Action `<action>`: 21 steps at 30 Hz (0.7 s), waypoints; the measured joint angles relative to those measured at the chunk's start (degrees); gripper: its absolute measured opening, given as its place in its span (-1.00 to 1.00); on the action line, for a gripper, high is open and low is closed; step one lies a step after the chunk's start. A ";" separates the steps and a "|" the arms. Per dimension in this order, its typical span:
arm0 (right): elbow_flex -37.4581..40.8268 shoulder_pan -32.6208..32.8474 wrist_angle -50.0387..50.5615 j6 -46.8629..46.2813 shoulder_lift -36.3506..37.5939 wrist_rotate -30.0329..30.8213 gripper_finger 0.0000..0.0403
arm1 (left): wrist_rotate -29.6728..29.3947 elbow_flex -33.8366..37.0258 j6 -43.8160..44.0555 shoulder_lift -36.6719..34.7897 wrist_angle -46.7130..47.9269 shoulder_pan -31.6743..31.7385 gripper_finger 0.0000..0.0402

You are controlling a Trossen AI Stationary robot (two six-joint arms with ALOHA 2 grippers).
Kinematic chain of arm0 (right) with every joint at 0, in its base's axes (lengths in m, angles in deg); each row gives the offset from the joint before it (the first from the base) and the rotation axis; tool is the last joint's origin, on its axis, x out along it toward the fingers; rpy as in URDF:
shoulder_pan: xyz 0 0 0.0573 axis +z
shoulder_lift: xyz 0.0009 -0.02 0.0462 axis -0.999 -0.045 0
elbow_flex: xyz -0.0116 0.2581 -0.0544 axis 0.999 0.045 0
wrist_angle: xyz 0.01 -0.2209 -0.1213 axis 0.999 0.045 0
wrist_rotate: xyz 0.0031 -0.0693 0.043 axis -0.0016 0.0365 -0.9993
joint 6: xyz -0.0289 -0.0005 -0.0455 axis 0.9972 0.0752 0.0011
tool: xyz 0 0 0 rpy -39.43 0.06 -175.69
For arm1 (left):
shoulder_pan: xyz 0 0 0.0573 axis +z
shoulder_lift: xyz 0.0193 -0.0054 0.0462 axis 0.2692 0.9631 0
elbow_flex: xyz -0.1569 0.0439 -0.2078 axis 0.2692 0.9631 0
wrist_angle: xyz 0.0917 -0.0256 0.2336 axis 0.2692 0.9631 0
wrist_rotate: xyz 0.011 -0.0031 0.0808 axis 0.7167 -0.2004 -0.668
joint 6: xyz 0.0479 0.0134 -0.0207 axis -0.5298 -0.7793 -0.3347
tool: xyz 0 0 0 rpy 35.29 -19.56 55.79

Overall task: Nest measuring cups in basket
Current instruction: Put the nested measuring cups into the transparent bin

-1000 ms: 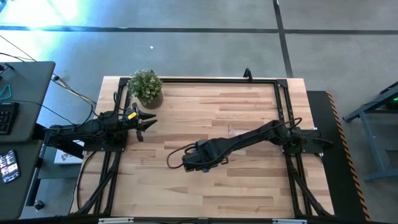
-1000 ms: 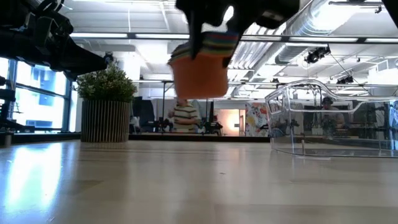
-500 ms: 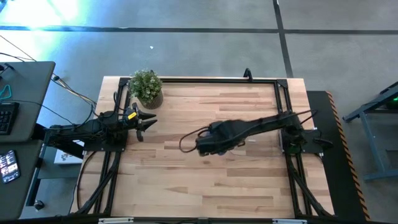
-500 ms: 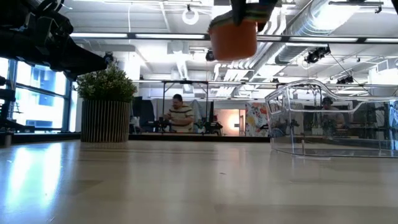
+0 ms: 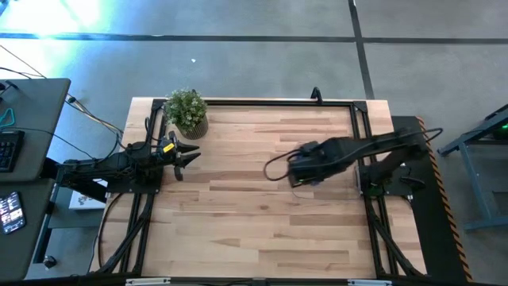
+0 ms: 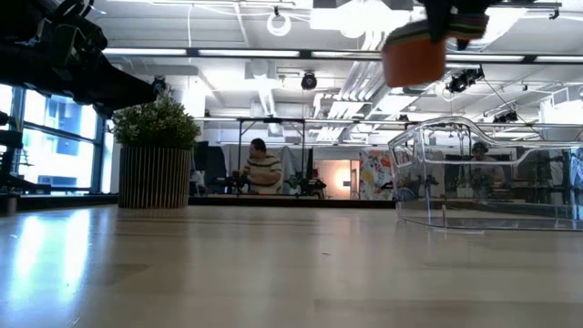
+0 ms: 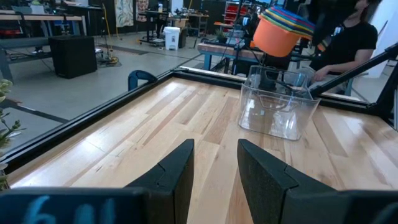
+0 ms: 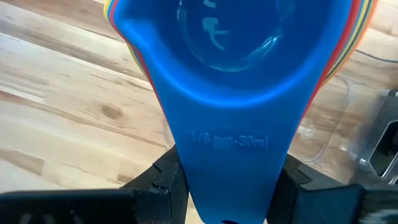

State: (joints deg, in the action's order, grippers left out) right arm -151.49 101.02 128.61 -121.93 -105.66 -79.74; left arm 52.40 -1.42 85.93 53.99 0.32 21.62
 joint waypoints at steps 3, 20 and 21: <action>7.97 0.53 -3.63 -0.42 5.83 -0.60 -0.36 | 0.00 0.00 0.00 0.00 0.00 0.00 -0.44; 36.98 3.81 -15.18 -0.07 26.82 -5.23 -0.36 | 0.00 0.00 0.00 0.00 0.00 0.02 -0.44; 38.05 3.78 -15.66 0.83 27.50 -5.70 -0.36 | 0.00 0.00 0.00 0.00 0.00 0.00 -0.44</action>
State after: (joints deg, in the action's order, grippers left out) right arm -113.44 104.80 112.95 -121.10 -78.16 -85.44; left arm 52.40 -1.42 85.93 53.99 0.32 21.62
